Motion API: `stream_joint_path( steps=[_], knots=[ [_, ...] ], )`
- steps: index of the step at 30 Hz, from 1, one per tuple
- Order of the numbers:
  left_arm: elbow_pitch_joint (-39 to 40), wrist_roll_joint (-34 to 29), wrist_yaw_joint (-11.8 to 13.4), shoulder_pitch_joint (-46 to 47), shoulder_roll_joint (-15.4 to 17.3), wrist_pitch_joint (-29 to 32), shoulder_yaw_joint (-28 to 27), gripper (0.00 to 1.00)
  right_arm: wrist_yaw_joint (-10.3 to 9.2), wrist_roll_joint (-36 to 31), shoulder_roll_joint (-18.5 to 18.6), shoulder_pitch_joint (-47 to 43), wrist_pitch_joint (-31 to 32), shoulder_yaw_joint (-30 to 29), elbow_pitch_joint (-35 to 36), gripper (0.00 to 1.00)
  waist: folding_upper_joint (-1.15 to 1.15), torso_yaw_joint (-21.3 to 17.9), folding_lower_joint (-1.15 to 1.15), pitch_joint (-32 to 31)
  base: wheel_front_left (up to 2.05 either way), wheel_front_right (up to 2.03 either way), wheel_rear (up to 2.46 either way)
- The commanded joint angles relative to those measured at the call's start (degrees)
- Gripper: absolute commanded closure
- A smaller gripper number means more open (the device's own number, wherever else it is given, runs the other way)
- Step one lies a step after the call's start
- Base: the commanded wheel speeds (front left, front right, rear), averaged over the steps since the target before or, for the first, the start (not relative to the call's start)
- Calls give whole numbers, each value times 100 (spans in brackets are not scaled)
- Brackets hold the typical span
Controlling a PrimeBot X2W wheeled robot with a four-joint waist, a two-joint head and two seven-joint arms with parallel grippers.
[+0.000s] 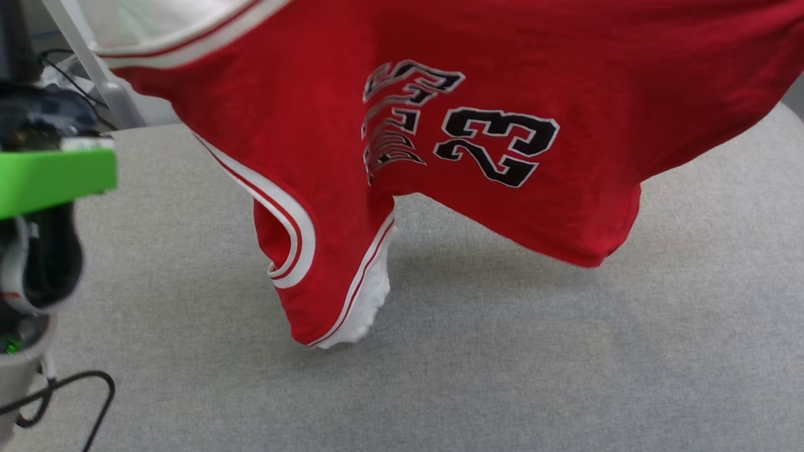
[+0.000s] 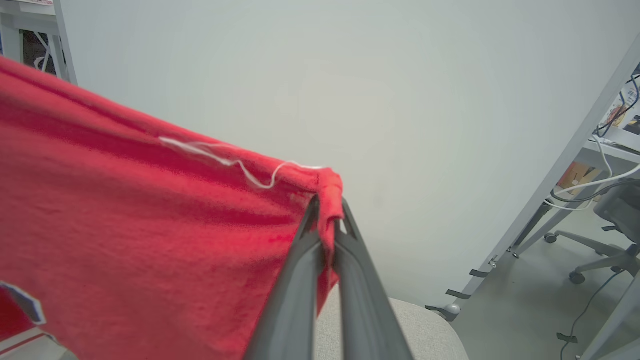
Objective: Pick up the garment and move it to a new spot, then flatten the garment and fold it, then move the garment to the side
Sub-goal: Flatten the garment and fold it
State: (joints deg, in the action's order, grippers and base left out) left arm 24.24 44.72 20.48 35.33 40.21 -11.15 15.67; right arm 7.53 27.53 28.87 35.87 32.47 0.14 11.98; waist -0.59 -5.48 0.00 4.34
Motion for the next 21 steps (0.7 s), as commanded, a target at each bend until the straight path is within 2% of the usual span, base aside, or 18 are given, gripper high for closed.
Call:
stream_joint_path(
  steps=[1, 8, 15, 21],
  knots=[
    [-46, -64, 21, 204, 75, -41, -86, 100, -4, -23, -35, 138, -56, -42, 38, 100, 59, -128, 0, 234, 0, 0, 0],
    [-369, -254, -210, 1142, 310, 76, -151, 100, -4, -57, -90, 616, -232, -125, -14, 100, 59, -157, 0, 806, 0, 0, 0],
    [-1190, -624, -800, 2354, 659, 509, 212, 100, -4, -25, -157, 1395, -483, -187, -500, 100, 59, -175, 0, 1498, 0, 0, 0],
    [-2068, -808, -1407, 3811, 706, 925, 473, 100, -4, -186, -67, 2472, -833, -39, -1305, 100, 59, -179, 0, 2248, 0, 0, 0]
  ],
)
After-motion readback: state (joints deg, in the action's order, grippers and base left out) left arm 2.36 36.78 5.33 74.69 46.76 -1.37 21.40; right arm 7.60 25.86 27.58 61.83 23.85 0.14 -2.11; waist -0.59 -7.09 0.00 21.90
